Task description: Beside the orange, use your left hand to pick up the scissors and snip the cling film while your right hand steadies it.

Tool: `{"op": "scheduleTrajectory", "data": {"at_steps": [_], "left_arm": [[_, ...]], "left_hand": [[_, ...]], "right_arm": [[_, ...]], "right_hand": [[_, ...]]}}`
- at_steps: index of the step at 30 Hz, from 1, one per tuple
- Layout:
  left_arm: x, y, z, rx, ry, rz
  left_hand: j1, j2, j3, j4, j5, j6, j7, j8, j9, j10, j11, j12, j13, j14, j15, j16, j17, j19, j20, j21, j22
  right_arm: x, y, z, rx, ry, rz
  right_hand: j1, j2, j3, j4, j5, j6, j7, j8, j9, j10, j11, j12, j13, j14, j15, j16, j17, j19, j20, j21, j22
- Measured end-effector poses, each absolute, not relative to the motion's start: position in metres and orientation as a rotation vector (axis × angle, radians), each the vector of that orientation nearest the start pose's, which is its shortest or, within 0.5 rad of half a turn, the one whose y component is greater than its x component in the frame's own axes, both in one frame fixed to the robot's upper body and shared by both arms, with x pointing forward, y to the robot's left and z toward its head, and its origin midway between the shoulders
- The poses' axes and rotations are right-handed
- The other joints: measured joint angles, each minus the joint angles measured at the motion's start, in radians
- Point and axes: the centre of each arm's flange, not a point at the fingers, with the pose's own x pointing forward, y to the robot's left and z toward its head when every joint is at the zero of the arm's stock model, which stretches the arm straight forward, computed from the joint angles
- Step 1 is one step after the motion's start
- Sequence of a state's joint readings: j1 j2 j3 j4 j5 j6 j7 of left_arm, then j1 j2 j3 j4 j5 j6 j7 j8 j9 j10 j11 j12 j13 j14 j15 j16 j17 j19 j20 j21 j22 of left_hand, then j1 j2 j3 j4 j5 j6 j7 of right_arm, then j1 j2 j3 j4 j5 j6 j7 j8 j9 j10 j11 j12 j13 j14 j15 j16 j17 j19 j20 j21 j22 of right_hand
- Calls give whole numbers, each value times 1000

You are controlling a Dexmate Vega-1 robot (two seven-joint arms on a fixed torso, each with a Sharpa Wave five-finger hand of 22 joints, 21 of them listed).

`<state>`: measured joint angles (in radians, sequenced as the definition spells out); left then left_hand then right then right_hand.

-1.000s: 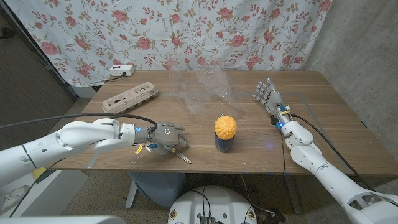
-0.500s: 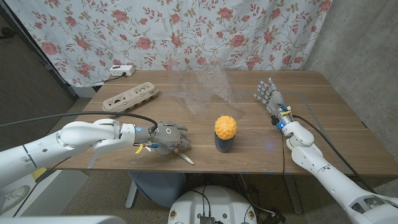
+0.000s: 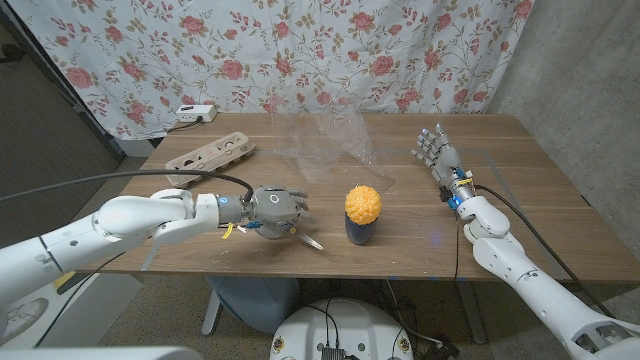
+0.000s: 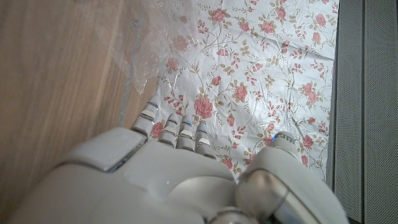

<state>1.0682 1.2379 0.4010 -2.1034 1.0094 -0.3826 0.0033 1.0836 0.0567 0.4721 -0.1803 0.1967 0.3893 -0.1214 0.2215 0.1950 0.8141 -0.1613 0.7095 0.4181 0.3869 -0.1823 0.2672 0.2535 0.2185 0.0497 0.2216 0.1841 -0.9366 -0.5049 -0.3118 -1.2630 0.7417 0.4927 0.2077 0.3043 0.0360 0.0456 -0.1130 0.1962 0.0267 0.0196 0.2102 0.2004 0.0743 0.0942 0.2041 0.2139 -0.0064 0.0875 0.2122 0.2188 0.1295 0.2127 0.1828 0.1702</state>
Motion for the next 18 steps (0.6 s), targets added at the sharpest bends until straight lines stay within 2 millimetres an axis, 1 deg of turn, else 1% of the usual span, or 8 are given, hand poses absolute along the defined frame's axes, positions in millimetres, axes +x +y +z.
{"op": "scheduleTrajectory", "data": {"at_steps": [1, 4, 7, 9, 15, 18], "left_arm": [[466, 210, -48, 2196, -1092, -426], [464, 206, -43, 2176, -1110, -407], [463, 203, -36, 2148, -1132, -378], [462, 202, -34, 2141, -1139, -367], [461, 199, -28, 2120, -1162, -338], [460, 198, -26, 2113, -1170, -330]], "left_hand": [[0, 0, 0, 0, 0, 0, 0, 0, 0, 1, 1, 0, 0, 0, 0, 0, 0, 3, -3, 4, 0], [5, -5, 0, 0, 0, 0, 0, -5, 0, 2, 2, 6, 0, 3, 0, 4, 4, 3, -3, 6, 0], [5, -5, -8, 0, 0, 1, 1, -5, 0, 2, 2, 16, 0, 21, -4, 8, 5, 3, -3, 6, 0], [6, -5, -8, 0, 0, 5, 5, -5, 0, 2, 2, 16, 0, 21, -4, 8, 5, 6, -1, 6, 0], [20, -7, -12, 4, 0, 5, 5, -5, 0, 6, 6, 17, 0, 23, -5, 8, 9, 7, 0, 6, 0], [20, -7, -16, 0, 0, 5, 5, -5, 0, 6, 6, 20, 0, 23, -5, 8, 9, 7, 0, 6, 0]], "right_arm": [[624, -313, -57, 108, -714, 286], [623, -313, -57, 108, -715, 285], [622, -313, -58, 109, -715, 286], [622, -313, -58, 109, -714, 286], [620, -313, -60, 112, -716, 285], [620, -313, -61, 114, -716, 284]], "right_hand": [[0, 0, 0, 0, 0, 0, 0, 0, 0, 0, 0, 0, 0, 0, 0, 0, 0, 0, 0, 0, 0], [0, 0, 0, 0, 0, 0, 0, 0, 0, 0, 0, 0, 0, 0, 0, 0, 0, 0, 0, 0, 0], [0, 0, 0, 0, 0, 0, 0, 0, 0, 0, 0, 0, 0, 0, 0, 0, 0, 0, 0, 0, 0], [0, 0, 0, 0, 0, 0, 0, 0, 0, 0, 0, 0, 0, 0, 0, 0, 0, 0, 0, 0, 0], [0, 0, 0, 0, 0, 0, 0, 0, 0, 0, 0, 0, 0, 0, 0, 0, 0, 0, 0, 0, 0], [0, 0, 0, 0, 0, 0, 0, 0, 0, 0, 0, 0, 0, 0, 0, 0, 0, 0, 0, 0, 0]]}}
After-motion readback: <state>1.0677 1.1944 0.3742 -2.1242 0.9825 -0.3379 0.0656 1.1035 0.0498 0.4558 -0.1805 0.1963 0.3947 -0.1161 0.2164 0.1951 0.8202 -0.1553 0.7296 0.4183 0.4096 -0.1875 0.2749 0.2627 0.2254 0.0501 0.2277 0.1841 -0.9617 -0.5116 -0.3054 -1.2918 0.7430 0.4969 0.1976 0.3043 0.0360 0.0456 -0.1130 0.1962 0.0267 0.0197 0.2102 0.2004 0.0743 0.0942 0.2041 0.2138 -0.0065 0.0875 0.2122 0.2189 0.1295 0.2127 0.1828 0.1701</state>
